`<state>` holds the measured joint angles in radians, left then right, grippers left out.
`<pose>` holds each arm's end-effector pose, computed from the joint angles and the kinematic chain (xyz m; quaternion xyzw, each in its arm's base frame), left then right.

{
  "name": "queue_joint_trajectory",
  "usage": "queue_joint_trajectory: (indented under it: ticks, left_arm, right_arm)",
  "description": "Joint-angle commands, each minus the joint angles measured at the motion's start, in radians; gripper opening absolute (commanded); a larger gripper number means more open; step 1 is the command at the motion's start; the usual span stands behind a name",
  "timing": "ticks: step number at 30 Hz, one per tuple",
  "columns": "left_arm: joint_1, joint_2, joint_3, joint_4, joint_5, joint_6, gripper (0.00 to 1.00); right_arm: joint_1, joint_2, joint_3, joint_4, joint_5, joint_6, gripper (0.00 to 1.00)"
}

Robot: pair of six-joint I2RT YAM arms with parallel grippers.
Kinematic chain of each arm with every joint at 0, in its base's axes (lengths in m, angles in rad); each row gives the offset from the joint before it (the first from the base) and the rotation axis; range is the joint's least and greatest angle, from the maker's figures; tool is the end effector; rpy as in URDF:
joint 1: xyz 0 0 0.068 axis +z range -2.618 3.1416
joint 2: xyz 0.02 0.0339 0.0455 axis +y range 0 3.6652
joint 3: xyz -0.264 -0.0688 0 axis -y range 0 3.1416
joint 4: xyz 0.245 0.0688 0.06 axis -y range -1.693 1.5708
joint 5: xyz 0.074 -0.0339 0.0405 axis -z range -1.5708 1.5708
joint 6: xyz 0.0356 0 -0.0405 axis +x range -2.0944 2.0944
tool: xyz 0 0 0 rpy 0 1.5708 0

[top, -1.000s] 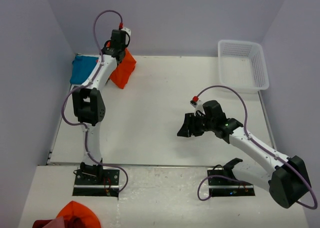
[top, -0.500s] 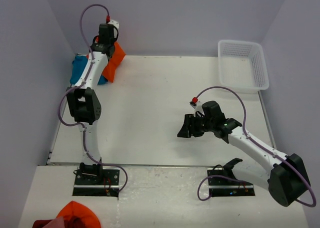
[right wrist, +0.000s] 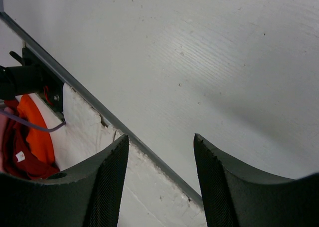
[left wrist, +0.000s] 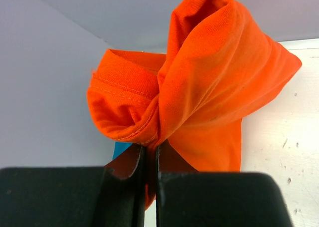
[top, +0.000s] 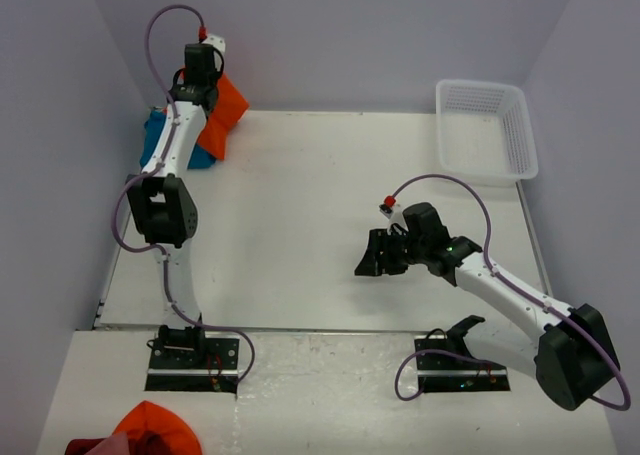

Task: Fold and stack the t-shirts
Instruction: Put the neatly folded tshirt into the corner of the board with the left arm

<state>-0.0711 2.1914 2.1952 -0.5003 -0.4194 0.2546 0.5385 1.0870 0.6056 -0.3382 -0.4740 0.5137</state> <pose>0.5117 -0.0219 0.3385 0.0311 0.8465 0.2240 0.4820 0.1756 0.1238 0.2097 -0.0973 0.9031 0.3679 0.1987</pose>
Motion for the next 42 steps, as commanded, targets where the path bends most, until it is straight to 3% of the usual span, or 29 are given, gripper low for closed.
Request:
queue_joint_trajectory:
  ticks: [1,16,21,26,27,29,30,34,39,42]
  left_arm:
    - [0.033,-0.051,-0.011,0.085,0.016,0.009,0.00]
    - [0.131,-0.027,-0.058,0.124,0.031,-0.017,0.00]
    - [0.160,0.036,-0.052,0.164,-0.012,-0.005,0.00]
    - [0.194,0.193,0.081,0.171,-0.065,0.012,0.00]
    - [0.200,0.223,0.118,0.163,-0.096,0.012,0.06]
    - [0.209,0.292,0.200,0.144,-0.091,0.014,0.81]
    - [0.211,0.292,0.183,0.181,-0.125,0.018,1.00]
    - [0.223,0.213,0.043,0.397,-0.157,-0.023,1.00]
    - [0.209,0.145,0.020,0.480,-0.222,-0.037,1.00]
    - [0.180,0.087,0.014,0.482,-0.182,-0.051,1.00]
  right_arm:
    - [0.006,-0.016,-0.004,-0.001,-0.002,0.005,0.56]
    - [0.005,0.007,0.014,-0.033,0.000,-0.006,0.56]
    - [0.005,0.033,0.037,-0.050,-0.005,-0.010,0.56]
    - [0.006,0.040,0.045,-0.068,-0.012,-0.006,0.56]
    - [0.006,0.042,0.046,-0.073,-0.014,-0.006,0.56]
    - [0.006,0.060,0.062,-0.090,-0.018,-0.006,0.56]
    - [0.006,0.065,0.065,-0.090,-0.023,-0.007,0.56]
    - [0.012,0.117,0.082,-0.065,-0.048,-0.003,0.56]
    - [0.038,0.137,0.094,-0.038,-0.061,0.011,0.56]
    - [0.049,0.126,0.095,-0.039,-0.057,0.020,0.56]
